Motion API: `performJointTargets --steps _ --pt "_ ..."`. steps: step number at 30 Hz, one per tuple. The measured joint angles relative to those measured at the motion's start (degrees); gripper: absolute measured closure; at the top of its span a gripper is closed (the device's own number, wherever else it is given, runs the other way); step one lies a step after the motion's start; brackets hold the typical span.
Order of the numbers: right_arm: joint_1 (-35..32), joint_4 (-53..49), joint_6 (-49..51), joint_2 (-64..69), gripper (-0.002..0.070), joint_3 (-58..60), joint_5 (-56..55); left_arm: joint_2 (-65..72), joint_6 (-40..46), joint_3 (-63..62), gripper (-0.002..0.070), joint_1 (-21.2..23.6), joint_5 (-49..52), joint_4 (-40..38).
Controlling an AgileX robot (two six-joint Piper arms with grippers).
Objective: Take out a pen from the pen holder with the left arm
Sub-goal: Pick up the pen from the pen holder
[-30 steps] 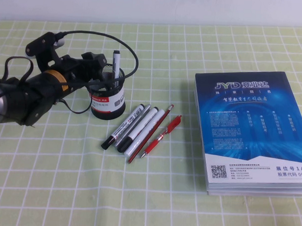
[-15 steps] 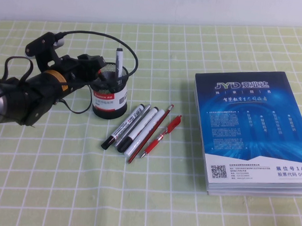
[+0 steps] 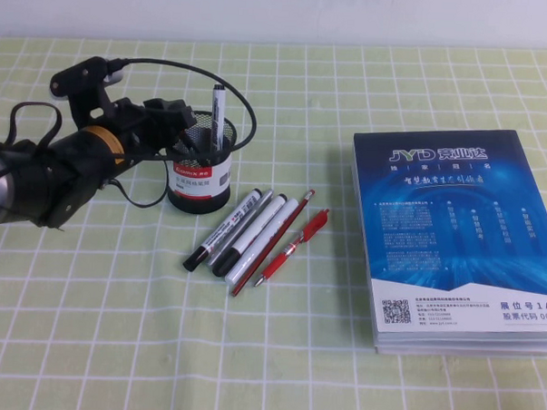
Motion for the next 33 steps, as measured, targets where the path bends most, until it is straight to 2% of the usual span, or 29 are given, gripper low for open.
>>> performJointTargets --steps 4,6,11,16,23,29,33 --pt "0.0 0.0 0.0 0.0 0.0691 0.0 0.0 0.0 1.0 0.0 0.0538 0.0 0.0 0.0" --pt "0.0 0.0 0.0 0.0 0.0691 0.0 0.0 0.0 1.3 0.0 0.0506 0.0 0.1 0.0" --pt "0.0 0.0 0.0 0.0 0.0691 0.0 0.0 0.0 1.8 0.0 0.0370 0.0 0.5 0.0" --pt "0.0 0.0 0.0 0.0 0.0691 0.0 0.0 0.0 1.9 0.0 0.0335 0.8 0.5 0.2" --pt "0.0 0.0 0.0 0.0 0.0691 0.0 0.0 -0.3 1.9 0.0 0.0345 1.4 -1.1 0.2" --pt "0.0 0.0 0.0 0.0 0.0691 0.0 0.0 -0.4 1.5 0.0 0.0456 1.4 -1.4 0.2" --pt "0.0 0.0 0.0 0.0 0.0691 0.0 0.0 -0.4 -0.2 0.0 0.0498 1.4 -1.5 0.2"
